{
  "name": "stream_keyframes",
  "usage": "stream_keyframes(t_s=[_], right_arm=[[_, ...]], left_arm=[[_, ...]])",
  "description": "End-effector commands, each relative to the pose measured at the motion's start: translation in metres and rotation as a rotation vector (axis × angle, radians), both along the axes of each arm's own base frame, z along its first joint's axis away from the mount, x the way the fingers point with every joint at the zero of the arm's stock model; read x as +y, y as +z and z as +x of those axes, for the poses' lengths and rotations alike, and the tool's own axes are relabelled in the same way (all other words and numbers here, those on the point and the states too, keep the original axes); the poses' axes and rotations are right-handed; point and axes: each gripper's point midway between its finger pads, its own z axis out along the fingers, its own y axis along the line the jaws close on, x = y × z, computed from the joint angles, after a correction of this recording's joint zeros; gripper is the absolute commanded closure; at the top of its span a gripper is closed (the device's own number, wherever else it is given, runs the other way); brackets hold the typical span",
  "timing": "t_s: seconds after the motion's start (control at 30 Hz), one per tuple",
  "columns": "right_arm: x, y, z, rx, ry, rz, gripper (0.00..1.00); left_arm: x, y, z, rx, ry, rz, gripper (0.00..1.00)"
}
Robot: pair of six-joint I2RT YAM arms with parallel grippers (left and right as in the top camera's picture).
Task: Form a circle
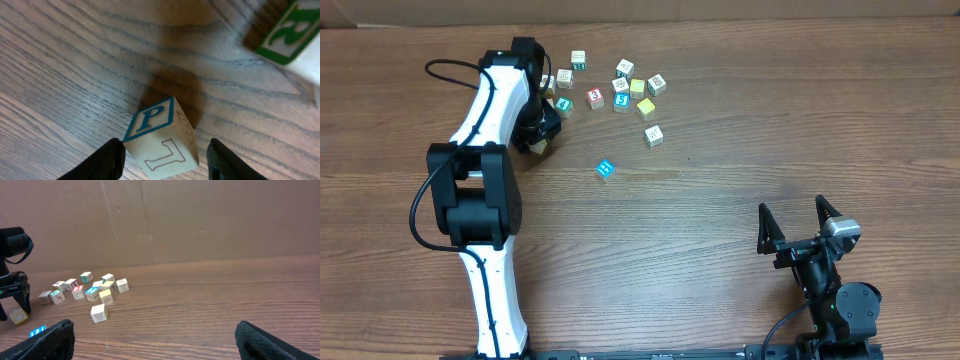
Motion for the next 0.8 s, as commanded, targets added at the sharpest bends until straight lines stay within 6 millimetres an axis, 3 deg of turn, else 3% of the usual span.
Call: stream_keyframes(t_s=[0.0,0.37,0.47,0.57,0.77], right_arm=[[-0.001,-0.001,0.0,-0.005,-0.006,0.0,0.0],[-0.001,-0.001,0.0,-0.005,-0.006,0.0,0.0],[-0.001,-0.001,0.0,-0.005,-0.006,0.0,0.0],[-0.001,-0.001,0.0,-0.005,-0.006,0.0,0.0],[-0.001,-0.001,0.0,-0.005,-0.006,0.0,0.0]], left_arm=[[0.007,-0.005,0.001,-0.001,0.042,0.021,0.53],[0.018,-0.004,0.003,-0.013,0.042,0.085,0.56],[0.018,-0.004,0.004,-0.015,0.041,0.084,0.66],[0.013,-0.004,0.003,-0.007,0.004,0.058,0.84],[-0.001,0.001,0.0,0.005,-0.1,-0.023,0.87]])
